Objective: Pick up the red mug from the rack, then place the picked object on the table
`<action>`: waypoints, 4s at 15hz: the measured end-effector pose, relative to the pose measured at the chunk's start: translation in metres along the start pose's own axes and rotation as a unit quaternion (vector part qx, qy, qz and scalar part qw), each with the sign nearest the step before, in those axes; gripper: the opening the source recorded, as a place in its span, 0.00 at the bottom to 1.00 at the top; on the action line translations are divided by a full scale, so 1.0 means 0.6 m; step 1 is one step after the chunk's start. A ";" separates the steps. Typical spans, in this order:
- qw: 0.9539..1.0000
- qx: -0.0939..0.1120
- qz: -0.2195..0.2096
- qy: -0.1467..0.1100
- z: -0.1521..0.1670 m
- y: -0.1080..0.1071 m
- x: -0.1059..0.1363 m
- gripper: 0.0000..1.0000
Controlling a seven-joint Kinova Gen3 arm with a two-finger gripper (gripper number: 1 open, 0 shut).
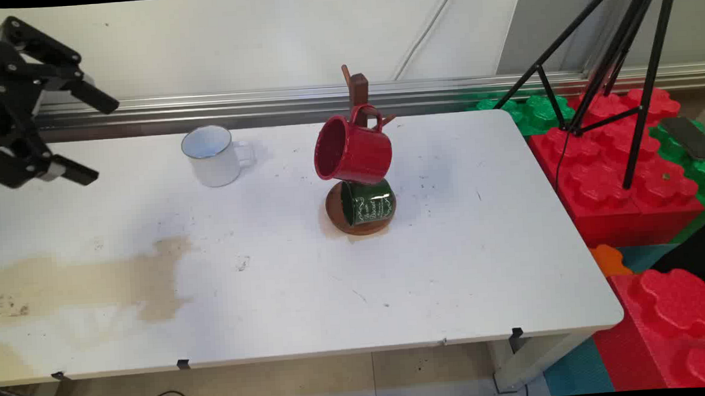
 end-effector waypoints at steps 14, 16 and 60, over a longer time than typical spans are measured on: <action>0.993 0.010 -0.089 0.075 0.129 -0.023 0.111 1.00; 0.992 0.015 -0.104 0.073 0.153 -0.025 0.113 1.00; 0.950 0.046 -0.256 0.172 0.463 -0.019 0.153 0.00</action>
